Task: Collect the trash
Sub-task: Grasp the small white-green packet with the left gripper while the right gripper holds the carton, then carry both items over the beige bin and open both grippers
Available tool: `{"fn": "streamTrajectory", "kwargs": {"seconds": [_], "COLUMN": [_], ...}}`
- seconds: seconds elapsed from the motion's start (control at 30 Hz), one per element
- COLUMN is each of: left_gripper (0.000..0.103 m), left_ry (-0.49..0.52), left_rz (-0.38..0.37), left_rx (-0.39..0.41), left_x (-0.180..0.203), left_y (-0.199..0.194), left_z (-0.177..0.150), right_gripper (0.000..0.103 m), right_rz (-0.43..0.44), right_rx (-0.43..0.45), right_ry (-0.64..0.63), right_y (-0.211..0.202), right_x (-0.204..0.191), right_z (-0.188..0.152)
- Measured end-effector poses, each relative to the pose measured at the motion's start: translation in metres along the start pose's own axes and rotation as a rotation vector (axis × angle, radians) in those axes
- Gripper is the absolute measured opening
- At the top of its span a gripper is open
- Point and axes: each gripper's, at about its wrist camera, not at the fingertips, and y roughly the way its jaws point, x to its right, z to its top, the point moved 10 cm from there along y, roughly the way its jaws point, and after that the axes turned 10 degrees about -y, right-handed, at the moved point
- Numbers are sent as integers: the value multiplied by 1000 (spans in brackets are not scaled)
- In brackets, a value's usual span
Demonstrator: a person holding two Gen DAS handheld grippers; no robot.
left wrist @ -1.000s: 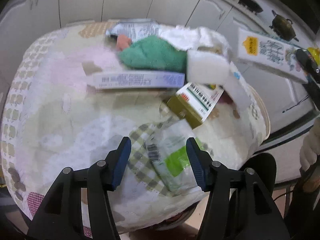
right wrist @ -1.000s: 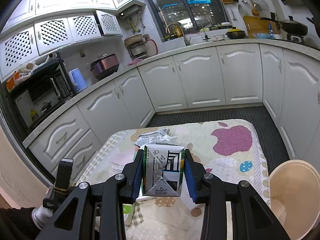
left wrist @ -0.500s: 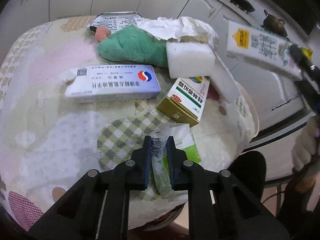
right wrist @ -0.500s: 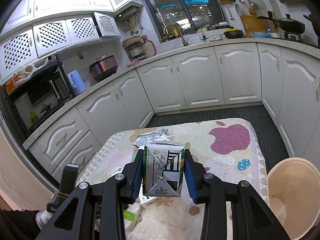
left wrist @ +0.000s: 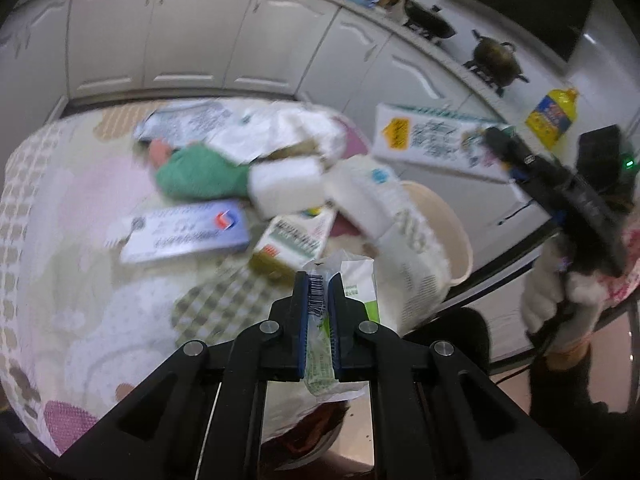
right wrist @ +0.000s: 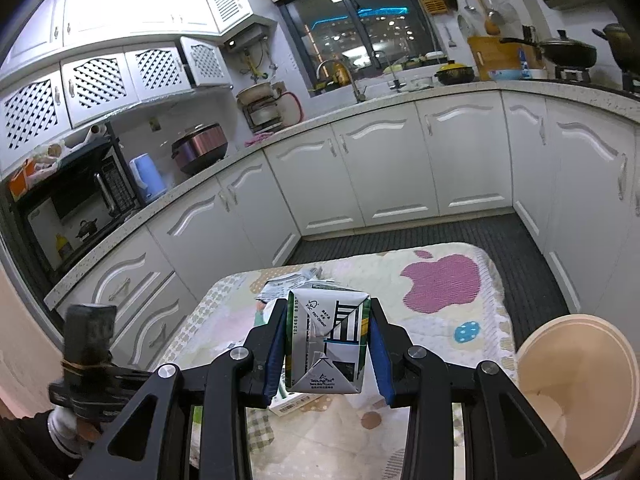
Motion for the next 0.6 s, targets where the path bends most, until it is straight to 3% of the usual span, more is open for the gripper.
{"fn": "streamTrajectory", "kwargs": {"seconds": [0.3,0.6], "left_gripper": [6,6], "left_ry": [102,187], "left_rz": [-83,-135], "left_rx": [13,-14], "left_x": [73,163], "left_y": [14,80], "left_z": [29,53], "right_gripper": [36,36], "right_rz": [-108,-349], "right_rx": [17,-32], "right_ry": [37,78], "right_y": [-36,-82], "right_x": [45,132], "right_z": [-2,-31]}}
